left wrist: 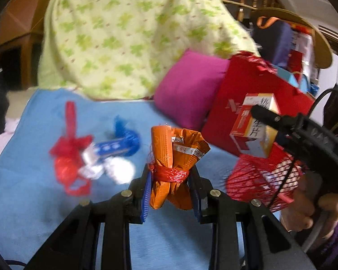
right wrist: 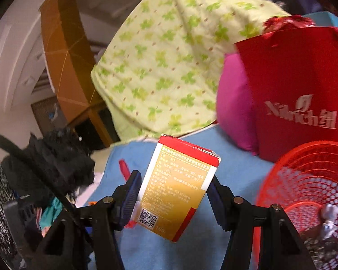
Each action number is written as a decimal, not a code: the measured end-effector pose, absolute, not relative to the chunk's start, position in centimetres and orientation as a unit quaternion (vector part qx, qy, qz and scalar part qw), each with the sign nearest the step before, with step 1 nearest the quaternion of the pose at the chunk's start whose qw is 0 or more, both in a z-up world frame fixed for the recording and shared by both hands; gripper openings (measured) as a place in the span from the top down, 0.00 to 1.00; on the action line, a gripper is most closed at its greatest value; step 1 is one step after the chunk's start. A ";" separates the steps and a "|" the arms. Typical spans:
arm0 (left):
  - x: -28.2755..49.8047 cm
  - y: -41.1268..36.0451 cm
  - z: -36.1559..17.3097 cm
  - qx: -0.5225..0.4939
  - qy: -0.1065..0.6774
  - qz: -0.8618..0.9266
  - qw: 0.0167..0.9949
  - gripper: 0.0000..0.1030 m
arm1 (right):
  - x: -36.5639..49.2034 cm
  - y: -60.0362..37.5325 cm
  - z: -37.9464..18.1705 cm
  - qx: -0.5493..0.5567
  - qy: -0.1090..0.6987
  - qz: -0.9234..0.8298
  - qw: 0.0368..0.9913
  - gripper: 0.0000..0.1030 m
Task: Collect trash
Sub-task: 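Lower both held items into the red mesh basket and release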
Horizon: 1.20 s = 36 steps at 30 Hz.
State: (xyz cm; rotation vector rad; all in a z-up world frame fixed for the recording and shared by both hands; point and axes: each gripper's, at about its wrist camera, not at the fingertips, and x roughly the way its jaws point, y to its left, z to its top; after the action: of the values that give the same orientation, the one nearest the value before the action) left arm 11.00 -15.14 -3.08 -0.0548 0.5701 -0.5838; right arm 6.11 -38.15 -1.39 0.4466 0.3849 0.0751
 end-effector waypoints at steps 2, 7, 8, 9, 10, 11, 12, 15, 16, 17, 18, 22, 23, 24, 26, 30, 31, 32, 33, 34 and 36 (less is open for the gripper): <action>10.5 -16.9 -2.4 -0.024 0.276 -0.300 0.913 0.69 | 5.2 -40.1 -1.4 0.232 0.179 0.025 0.956 0.41; 10.0 -21.2 -1.4 -0.017 0.287 -0.340 0.895 0.68 | 3.5 -44.7 -1.7 0.268 0.162 -0.004 0.950 0.41; 10.0 -22.3 -1.3 -0.013 0.290 -0.350 0.891 0.68 | 3.1 -45.7 -1.8 0.279 0.158 -0.009 0.947 0.41; 9.9 -23.3 -1.2 -0.008 0.292 -0.356 0.888 0.68 | 2.6 -46.7 -1.9 0.291 0.153 -0.014 0.944 0.41; 9.8 -24.2 -1.1 -0.004 0.293 -0.361 0.885 0.68 | 2.2 -47.5 -2.0 0.299 0.148 -0.019 0.942 0.41; 9.7 -25.2 -1.0 0.000 0.294 -0.368 0.882 0.68 | 1.8 -48.5 -2.1 0.309 0.144 -0.026 0.940 0.41; 9.6 -26.1 -1.0 0.005 0.295 -0.374 0.879 0.68 | 1.4 -49.3 -2.2 0.317 0.141 -0.032 0.937 0.41; 9.4 -28.5 -1.0 0.015 0.301 -0.392 0.869 0.68 | 0.6 -51.5 -2.8 0.341 0.136 -0.045 0.929 0.41; 9.3 -29.2 -1.1 0.016 0.304 -0.397 0.866 0.68 | 0.4 -52.2 -3.0 0.350 0.137 -0.050 0.925 0.41; 9.3 -29.9 -1.2 0.018 0.308 -0.403 0.862 0.68 | 0.2 -52.8 -3.3 0.359 0.138 -0.055 0.922 0.41; 9.2 -30.6 -1.4 0.018 0.313 -0.408 0.858 0.68 | 0.1 -53.5 -3.5 0.368 0.139 -0.060 0.917 0.40; 9.1 -32.8 -2.1 0.021 0.328 -0.423 0.844 0.67 | -0.8 -55.5 -4.5 0.400 0.139 -0.076 0.903 0.39; 9.1 -33.4 -2.4 0.024 0.333 -0.427 0.840 0.65 | -0.9 -55.9 -4.7 0.410 0.139 -0.076 0.898 0.38; 9.0 -33.8 -2.6 0.029 0.336 -0.429 0.838 0.63 | -1.0 -56.2 -4.8 0.418 0.139 -0.077 0.894 0.37; 8.9 -34.4 -2.8 0.037 0.338 -0.425 0.839 0.36 | -1.0 -56.5 -5.0 0.428 0.140 -0.083 0.889 0.34; 8.2 -33.7 -3.0 0.036 0.327 -0.428 0.842 0.31 | -1.1 -56.3 -4.8 0.435 0.131 -0.086 0.887 0.23; 8.1 -33.5 -3.0 0.039 0.325 -0.425 0.844 0.31 | -1.0 -56.0 -4.6 0.430 0.130 -0.089 0.889 0.23; 8.1 -32.9 -3.0 0.043 0.323 -0.420 0.847 0.31 | -1.0 -55.8 -4.5 0.426 0.128 -0.090 0.891 0.23; 8.2 -32.3 -3.0 0.041 0.323 -0.416 0.849 0.31 | -0.9 -55.4 -4.2 0.420 0.126 -0.090 0.894 0.23; 8.3 -31.6 -3.1 0.038 0.323 -0.411 0.851 0.31 | -0.8 -55.2 -4.1 0.416 0.124 -0.088 0.897 0.23; 8.4 -29.9 -3.2 0.033 0.323 -0.398 0.858 0.31 | -0.7 -54.2 -3.5 0.401 0.118 -0.081 0.905 0.23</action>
State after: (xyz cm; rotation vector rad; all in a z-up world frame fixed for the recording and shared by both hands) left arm 8.41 -29.87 -3.24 0.0694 0.6792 -0.8358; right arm -0.65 -54.18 -3.52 0.8285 0.2438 -0.1674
